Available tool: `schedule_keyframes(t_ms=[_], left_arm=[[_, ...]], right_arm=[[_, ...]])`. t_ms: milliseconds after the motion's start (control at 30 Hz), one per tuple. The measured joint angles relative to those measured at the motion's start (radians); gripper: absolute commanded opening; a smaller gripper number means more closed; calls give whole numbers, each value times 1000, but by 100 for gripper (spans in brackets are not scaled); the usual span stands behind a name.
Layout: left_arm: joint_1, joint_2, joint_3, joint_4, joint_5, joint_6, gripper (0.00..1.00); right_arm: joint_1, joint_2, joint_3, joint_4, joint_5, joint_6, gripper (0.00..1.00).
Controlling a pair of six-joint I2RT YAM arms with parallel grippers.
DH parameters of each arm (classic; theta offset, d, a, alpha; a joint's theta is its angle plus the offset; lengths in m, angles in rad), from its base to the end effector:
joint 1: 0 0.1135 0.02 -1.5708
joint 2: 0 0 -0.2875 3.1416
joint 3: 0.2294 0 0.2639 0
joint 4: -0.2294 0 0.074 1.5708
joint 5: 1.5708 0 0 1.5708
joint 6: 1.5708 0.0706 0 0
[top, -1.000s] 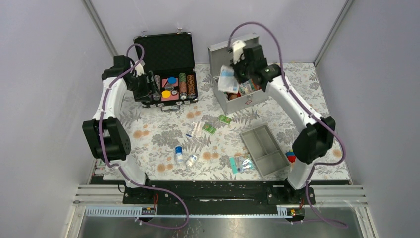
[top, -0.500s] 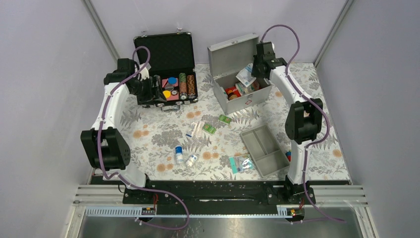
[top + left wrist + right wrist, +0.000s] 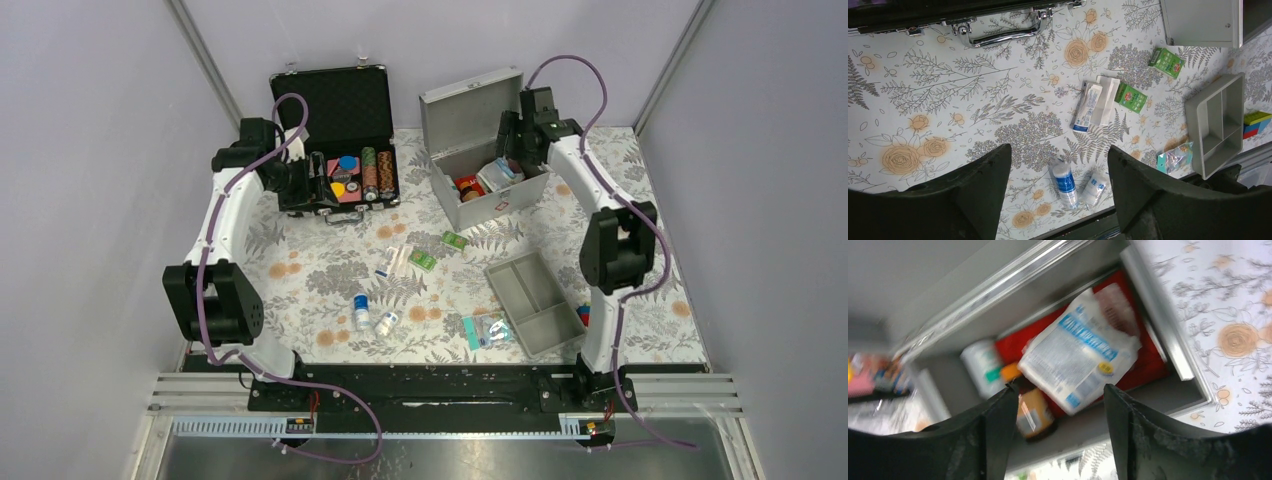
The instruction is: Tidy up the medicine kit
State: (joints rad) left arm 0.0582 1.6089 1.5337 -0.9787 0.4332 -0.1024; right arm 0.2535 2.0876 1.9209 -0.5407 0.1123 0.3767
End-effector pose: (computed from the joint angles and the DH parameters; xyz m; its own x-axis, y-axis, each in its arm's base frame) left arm 0.3611 -0.0087 0.3213 -0.8791 -0.1441 -0.4543 0.0648 0.9082 -0.4135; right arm 0.5199 0.1265 0.2863 -0.6463 0.2102 -0.7336 0.0764 0.9743 0.2119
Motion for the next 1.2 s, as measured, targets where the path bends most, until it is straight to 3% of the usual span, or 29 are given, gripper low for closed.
schedule_keyframes(t_ms=[200, 333, 500, 633, 833, 1067, 1200], left_arm=[[0, 2, 0, 7, 1, -2, 70], [-3, 7, 0, 14, 5, -6, 70], [-7, 16, 0, 22, 8, -12, 70], [-15, 17, 0, 26, 10, -21, 71], [-89, 19, 4, 23, -8, -7, 73], [-261, 37, 11, -5, -20, 31, 74], [-298, 56, 21, -21, -20, 43, 74]], right_arm=[[-11, -265, -224, 30, -475, -310, 66], [23, -403, -337, -111, -757, -715, 64], [120, -466, -532, -355, -826, -1276, 58], [210, -484, -730, -459, -768, -1581, 54], [296, -536, -882, -436, -683, -1740, 53], [378, -581, -1028, -319, -624, -1748, 50], [396, -579, -1069, -251, -575, -1738, 46]])
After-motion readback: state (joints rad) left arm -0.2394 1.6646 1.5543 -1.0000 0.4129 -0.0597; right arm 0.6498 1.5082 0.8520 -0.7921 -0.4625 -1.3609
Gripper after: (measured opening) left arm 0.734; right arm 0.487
